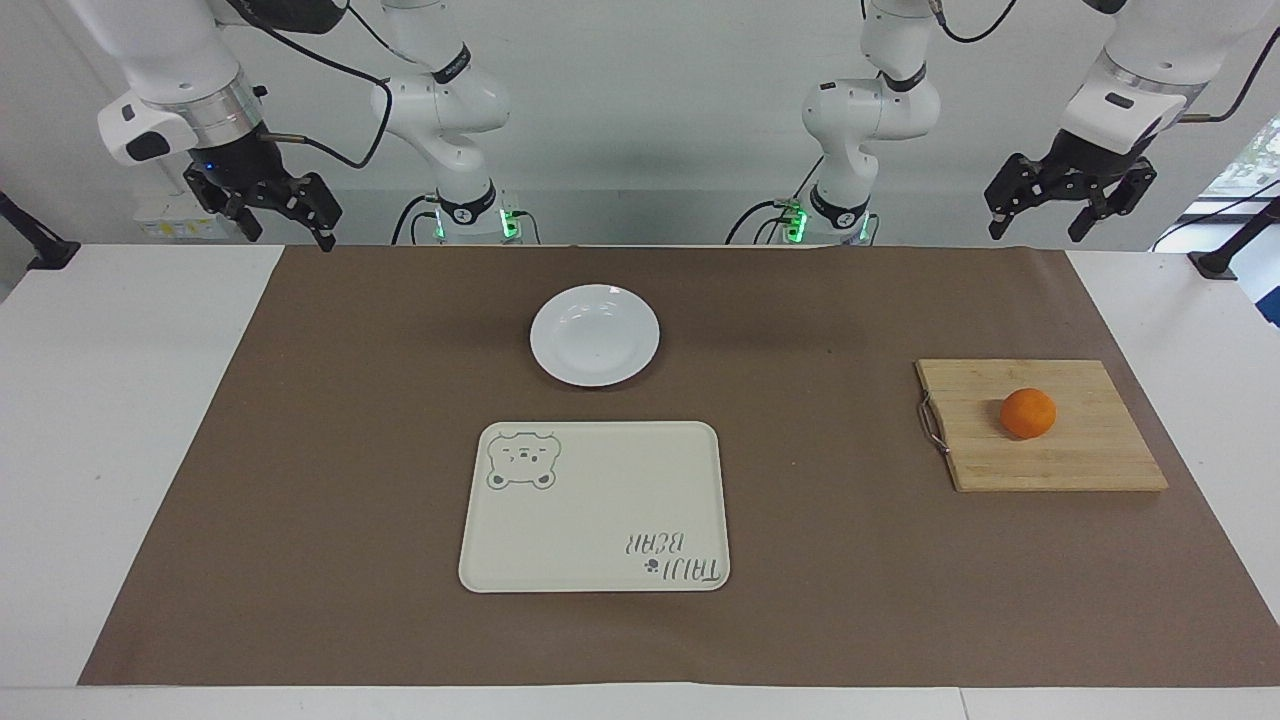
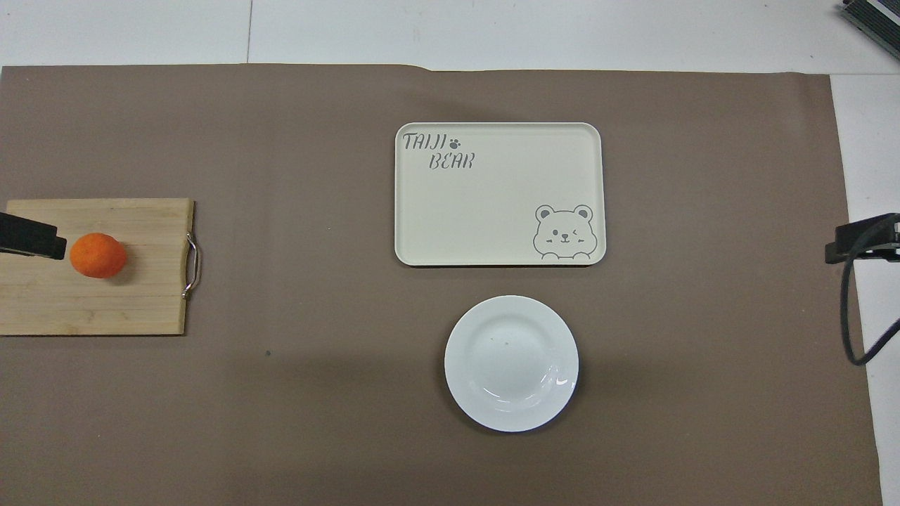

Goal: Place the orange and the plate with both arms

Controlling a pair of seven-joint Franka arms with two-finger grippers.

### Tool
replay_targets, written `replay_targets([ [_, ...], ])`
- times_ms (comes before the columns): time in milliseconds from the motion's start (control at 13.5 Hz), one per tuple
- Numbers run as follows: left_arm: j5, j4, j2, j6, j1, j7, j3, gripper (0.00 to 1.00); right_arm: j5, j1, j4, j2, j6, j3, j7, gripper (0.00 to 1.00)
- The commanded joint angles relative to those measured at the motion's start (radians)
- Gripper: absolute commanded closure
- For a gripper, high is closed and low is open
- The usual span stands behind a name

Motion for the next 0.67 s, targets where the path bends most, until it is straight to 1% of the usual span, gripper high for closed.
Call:
replay_targets([
  [0, -0.01, -0.005, -0.007, -0.005, 0.005, 0.02, 0.002, 0.0, -0.001, 0.0, -0.012, -0.013, 0.013, 0.0, -0.019, 0.0],
  [370, -0.01, -0.019, -0.016, -0.002, 0.009, 0.014, 0.01, 0.0, -0.001, 0.0, -0.012, -0.013, 0.013, 0.0, -0.019, 0.0],
  [592, -0.01, -0.031, -0.016, 0.028, 0.011, 0.008, 0.012, 0.0, -0.001, 0.0, -0.012, -0.013, 0.013, 0.0, -0.019, 0.0],
])
